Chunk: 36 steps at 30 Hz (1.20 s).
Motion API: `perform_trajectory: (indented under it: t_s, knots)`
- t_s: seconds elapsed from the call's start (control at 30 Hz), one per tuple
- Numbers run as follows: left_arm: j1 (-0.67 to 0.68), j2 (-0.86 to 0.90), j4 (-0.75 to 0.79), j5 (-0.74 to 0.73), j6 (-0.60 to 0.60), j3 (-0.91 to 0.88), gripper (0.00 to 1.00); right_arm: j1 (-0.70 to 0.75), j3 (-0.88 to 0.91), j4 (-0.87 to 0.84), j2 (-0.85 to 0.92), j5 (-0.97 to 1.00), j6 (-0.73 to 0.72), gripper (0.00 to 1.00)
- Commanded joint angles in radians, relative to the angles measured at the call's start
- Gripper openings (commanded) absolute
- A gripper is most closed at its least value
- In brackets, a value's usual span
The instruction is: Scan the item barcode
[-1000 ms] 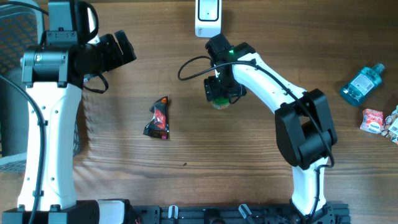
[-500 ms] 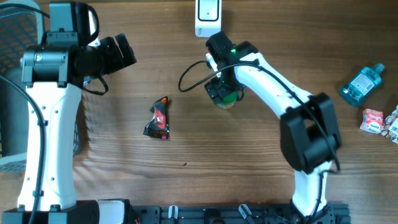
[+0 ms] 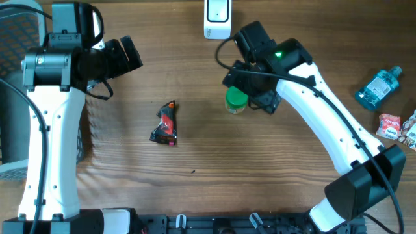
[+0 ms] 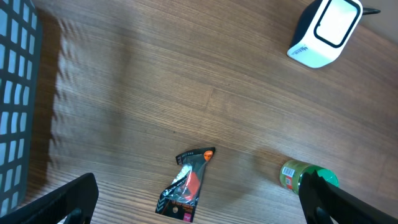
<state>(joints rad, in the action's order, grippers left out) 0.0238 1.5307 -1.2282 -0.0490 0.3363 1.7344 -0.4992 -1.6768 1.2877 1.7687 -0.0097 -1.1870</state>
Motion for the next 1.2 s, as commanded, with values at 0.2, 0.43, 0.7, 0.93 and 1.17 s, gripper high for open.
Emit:
perform_trajectory:
  t_s: [0.2,0.43,0.7,0.93,1.17]
  knots:
    - [-0.006,0.007,0.001,0.014,0.013,-0.003,1.0,-0.001,0.01,-0.005,0.085,-0.016,-0.647,1.0]
    - [-0.006,0.007,0.0,0.014,0.013,-0.003,1.0,-0.001,0.01,-0.13,0.224,-0.095,-0.616,1.0]
    - [-0.006,0.007,0.0,0.014,0.013,-0.003,1.0,-0.001,0.01,-0.161,0.313,-0.103,-0.65,1.0]
    - [-0.006,0.007,0.0,0.018,0.012,-0.003,1.0,-0.001,0.01,-0.206,0.396,-0.113,-0.646,0.99]
    - [-0.006,0.007,0.0,0.018,0.012,-0.003,1.0,0.0,0.01,-0.199,0.396,-0.098,-0.591,0.72]
